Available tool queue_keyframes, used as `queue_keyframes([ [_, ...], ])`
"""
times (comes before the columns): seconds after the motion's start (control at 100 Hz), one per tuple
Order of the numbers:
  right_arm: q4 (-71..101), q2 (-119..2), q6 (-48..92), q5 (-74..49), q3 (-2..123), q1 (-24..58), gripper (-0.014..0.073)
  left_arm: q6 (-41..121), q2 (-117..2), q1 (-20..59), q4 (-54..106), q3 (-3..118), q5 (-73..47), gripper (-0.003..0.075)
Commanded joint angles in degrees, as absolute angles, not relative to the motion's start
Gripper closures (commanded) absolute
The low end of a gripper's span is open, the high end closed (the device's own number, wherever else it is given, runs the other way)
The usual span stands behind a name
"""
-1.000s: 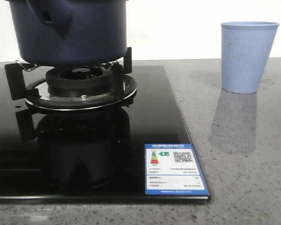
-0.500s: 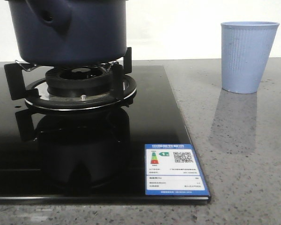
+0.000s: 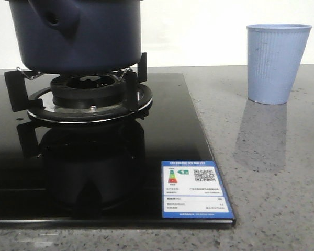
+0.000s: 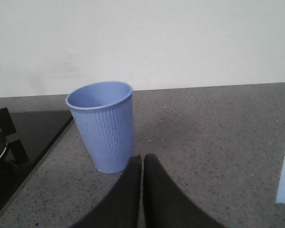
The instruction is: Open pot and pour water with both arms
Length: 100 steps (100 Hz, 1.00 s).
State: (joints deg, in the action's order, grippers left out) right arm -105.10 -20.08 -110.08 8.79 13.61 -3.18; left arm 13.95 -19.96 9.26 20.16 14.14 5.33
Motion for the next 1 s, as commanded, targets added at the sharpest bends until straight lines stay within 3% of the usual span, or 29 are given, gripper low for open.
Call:
queue_keyframes([
  [0.0, -106.35, -20.3, -109.4, 6.78, 15.19, -3.12, 0.0639, 12.89, -18.3, 9.75, 16.04, 14.79, 8.98, 0.0739],
  [0.24, -106.35, -20.3, -109.4, 6.78, 15.19, -3.12, 0.0639, -1.17, -4.59, 3.81, 1.83, 7.6, -0.5, 0.0739],
  [0.37, -106.35, -20.3, -109.4, 6.78, 15.19, -3.12, 0.0639, -1.86, 1.92, 0.99, 2.56, 2.06, -1.5, 0.0739],
  [0.99, -106.35, -20.53, -109.4, 6.95, 15.19, -3.12, 0.0639, -1.86, 1.75, 0.57, 4.26, -1.93, -2.36, 0.0739],
])
